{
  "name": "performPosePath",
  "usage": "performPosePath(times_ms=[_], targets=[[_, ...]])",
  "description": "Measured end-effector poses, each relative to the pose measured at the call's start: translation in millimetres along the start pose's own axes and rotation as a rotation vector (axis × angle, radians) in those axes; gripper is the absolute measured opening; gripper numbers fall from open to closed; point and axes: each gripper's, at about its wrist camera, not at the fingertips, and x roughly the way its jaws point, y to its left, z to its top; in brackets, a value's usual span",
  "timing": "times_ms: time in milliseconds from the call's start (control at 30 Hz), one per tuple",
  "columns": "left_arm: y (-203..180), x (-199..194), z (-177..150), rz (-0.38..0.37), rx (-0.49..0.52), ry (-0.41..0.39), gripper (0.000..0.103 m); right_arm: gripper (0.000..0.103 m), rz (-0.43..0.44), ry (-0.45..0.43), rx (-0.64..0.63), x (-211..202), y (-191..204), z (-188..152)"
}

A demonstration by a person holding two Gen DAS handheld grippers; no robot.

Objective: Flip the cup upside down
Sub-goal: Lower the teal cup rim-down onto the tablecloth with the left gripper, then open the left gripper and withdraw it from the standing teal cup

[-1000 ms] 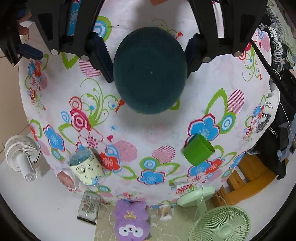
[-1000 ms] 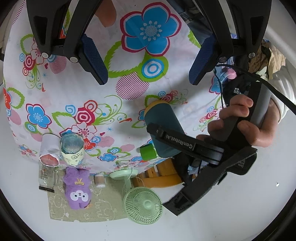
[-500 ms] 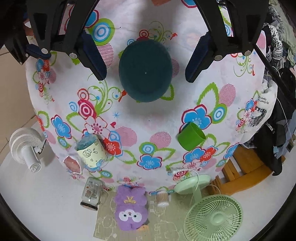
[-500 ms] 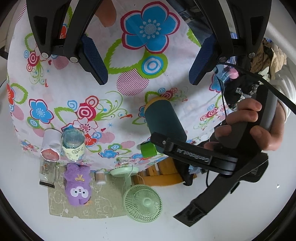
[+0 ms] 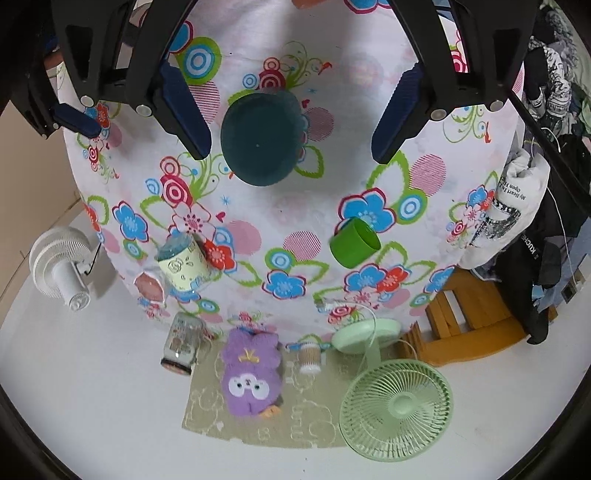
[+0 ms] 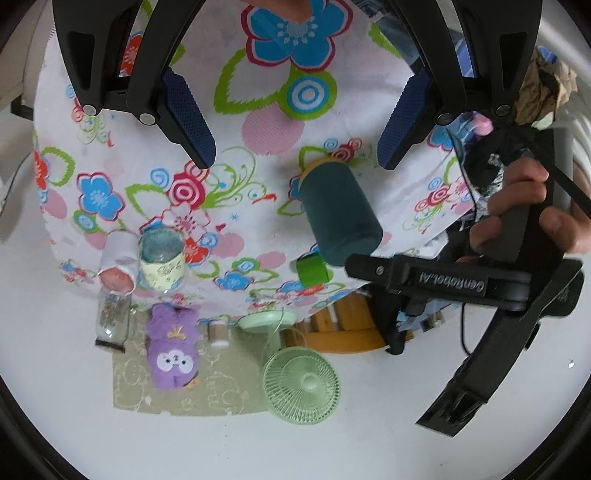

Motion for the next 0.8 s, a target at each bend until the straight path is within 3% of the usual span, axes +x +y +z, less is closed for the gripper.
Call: performPosePath(times_ms=[67, 333, 433, 800], targets=[[3, -5, -2, 0.003, 0.001, -0.024, 0.091, 0.097, -0.033, -0.019, -0.004, -2, 5, 4], [19, -19, -8, 0.008, -0.004, -0.108, 0.094, 0.098, -0.113, -0.075, -0.022, -9, 24, 23], [27, -23, -10, 0.005, -0.024, -0.134, 0.095, 0.103, -0.131, -0.085, -0.022, -6, 31, 28], [50, -33, -24, 0.020, -0.049, -0.229, 0.099, 0.103, -0.214, -0.114, -0.005, 3, 48, 39]])
